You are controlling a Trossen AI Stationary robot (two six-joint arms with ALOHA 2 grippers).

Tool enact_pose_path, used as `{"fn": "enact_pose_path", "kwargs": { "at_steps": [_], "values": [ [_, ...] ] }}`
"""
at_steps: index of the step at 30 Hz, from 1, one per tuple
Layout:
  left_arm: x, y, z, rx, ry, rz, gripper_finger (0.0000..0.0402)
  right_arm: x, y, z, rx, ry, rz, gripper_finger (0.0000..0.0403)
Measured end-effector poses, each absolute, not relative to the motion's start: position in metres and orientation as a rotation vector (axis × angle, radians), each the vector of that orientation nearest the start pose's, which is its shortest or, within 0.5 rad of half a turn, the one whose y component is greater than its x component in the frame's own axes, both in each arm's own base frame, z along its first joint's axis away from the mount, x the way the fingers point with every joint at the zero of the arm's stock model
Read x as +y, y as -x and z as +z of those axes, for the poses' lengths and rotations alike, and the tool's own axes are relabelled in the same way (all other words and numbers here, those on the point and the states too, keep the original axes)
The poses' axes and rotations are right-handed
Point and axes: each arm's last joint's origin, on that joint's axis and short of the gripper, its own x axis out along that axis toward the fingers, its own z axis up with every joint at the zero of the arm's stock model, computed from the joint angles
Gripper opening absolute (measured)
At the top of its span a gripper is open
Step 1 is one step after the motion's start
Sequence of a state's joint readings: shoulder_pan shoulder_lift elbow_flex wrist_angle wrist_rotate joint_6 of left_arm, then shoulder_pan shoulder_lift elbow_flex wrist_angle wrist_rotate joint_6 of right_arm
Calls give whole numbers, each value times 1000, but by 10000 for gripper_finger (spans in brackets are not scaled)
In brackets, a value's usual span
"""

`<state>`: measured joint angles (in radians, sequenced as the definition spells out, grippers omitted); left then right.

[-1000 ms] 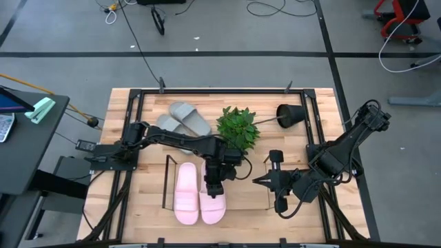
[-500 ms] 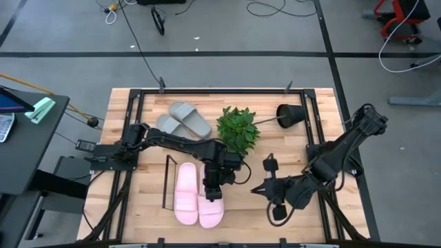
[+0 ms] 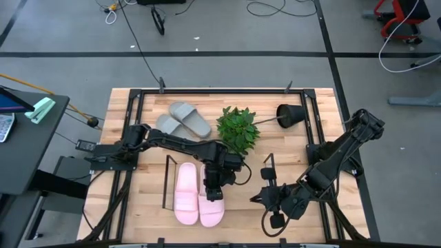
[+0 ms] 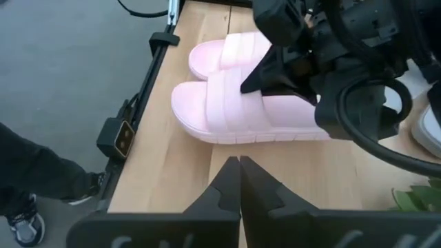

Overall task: Pick and place slides into the shelf
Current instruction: Put the pink slipper on the shelf

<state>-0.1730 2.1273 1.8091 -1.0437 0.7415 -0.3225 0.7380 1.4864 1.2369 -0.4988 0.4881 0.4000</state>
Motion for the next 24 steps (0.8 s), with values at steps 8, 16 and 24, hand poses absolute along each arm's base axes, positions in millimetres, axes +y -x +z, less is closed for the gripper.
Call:
{"fn": "enact_pose_path", "kwargs": {
  "at_steps": [8, 16, 24],
  "values": [
    [-92, -420, 220, 1468, 616, -527, 13, 204, -245, 301, 641, 47, 108, 0],
    [-92, -420, 220, 1463, 603, -537, 23, 204, -244, 301, 641, 49, 108, 0],
    [-92, -418, 220, 1476, 594, -543, 20, 204, -244, 301, 641, 49, 108, 0]
  ]
}}
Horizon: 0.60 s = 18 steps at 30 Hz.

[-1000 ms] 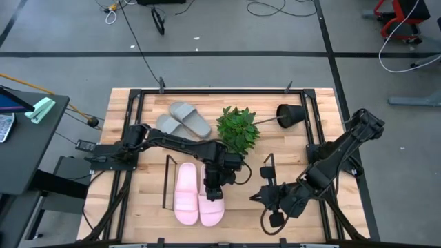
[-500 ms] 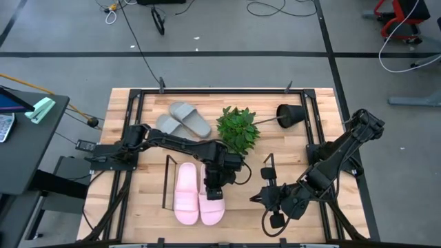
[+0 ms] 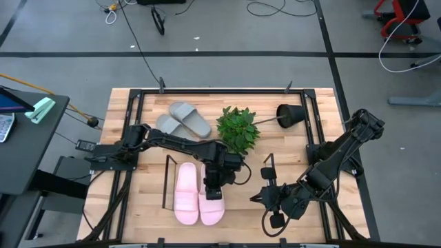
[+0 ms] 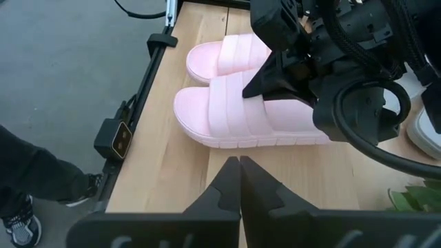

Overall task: Pick and place slides into the shelf
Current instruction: Put the pink slipper on the shelf

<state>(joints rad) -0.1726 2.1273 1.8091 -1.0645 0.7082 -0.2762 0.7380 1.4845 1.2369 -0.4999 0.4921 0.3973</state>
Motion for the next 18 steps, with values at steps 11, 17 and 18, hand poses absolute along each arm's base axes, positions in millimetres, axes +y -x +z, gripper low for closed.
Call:
{"fn": "enact_pose_path", "kwargs": {
  "at_steps": [11, 17, 18],
  "values": [
    [-91, -416, 219, 1496, 573, -542, 17, 204, -244, 301, 641, 55, 109, 0],
    [-91, -416, 219, 1493, 553, -520, 52, 204, -244, 301, 640, 55, 110, 0],
    [-91, -416, 219, 1492, 551, -517, 59, 204, -244, 301, 640, 56, 110, 0]
  ]
}}
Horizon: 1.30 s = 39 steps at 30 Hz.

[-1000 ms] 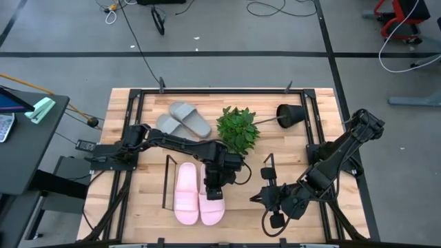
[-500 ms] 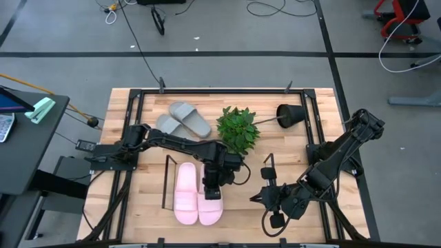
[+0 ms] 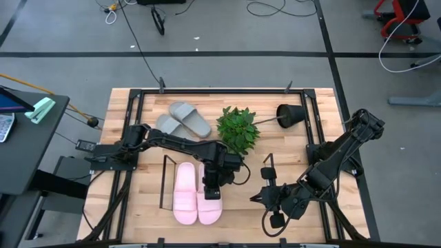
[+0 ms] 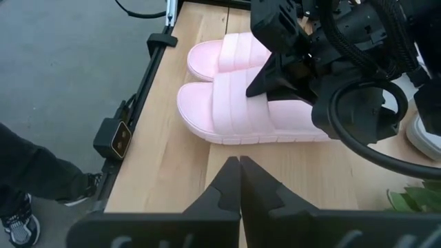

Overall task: Pick and place slides into the shelf
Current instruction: Put the pink slipper on the shelf, then put the left gray slipper on the shelf

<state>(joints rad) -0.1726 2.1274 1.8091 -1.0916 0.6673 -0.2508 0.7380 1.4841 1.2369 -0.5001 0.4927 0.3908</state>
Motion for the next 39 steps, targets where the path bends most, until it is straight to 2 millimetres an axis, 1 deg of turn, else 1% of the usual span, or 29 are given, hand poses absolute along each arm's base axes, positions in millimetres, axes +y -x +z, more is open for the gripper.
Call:
{"fn": "enact_pose_path", "kwargs": {
  "at_steps": [9, 17, 20, 25, 29, 34, 39],
  "values": [
    [-90, -417, 218, 1485, 540, -502, 108, 204, -244, 301, 640, 56, 110, 0],
    [-90, -418, 219, 1483, 561, -483, 129, 204, -244, 301, 640, 56, 110, 0],
    [-86, -416, 223, 1488, 586, -458, 135, 204, -244, 301, 640, 57, 110, 0],
    [-77, -409, 247, 1445, 610, -444, 139, 204, -244, 301, 639, 66, 112, 0],
    [-64, -399, 274, 1378, 618, -398, 134, 203, -245, 304, 635, 83, 116, 0],
    [-42, -383, 306, 1296, 593, -215, 123, 199, -251, 315, 601, 116, 113, 0],
    [-18, -364, 334, 1208, 576, -44, 115, 187, -262, 326, 571, 151, 87, 0]
  ]
}}
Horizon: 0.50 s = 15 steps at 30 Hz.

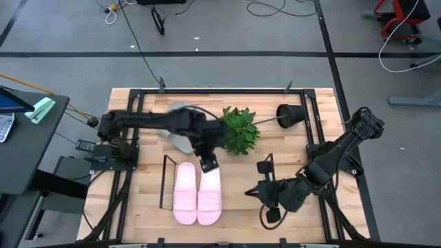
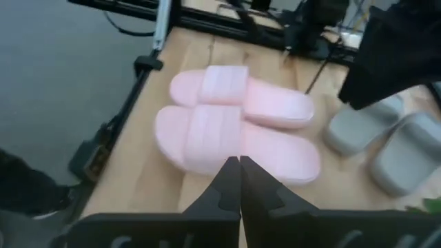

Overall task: Pick and place slides into the shelf
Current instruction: Put the left gray slipper on the shelf

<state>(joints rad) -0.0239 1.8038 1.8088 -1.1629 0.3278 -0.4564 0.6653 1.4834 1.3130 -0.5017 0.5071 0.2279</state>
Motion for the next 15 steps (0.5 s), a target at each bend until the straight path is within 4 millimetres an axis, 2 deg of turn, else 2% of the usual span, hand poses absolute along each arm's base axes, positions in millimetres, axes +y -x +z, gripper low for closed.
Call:
{"fn": "enact_pose_path", "kwargs": {
  "at_steps": [6, 10, 15],
  "values": [
    [17, -333, 360, 1159, 509, 141, 110, 169, -274, 330, 566, 169, 34, 0],
    [46, -315, 367, 1175, 489, 285, 112, 158, -281, 330, 567, 165, 1, 0],
    [82, -300, 370, 1183, 494, 362, 116, 144, -291, 332, 555, 181, 8, 0]
  ]
}}
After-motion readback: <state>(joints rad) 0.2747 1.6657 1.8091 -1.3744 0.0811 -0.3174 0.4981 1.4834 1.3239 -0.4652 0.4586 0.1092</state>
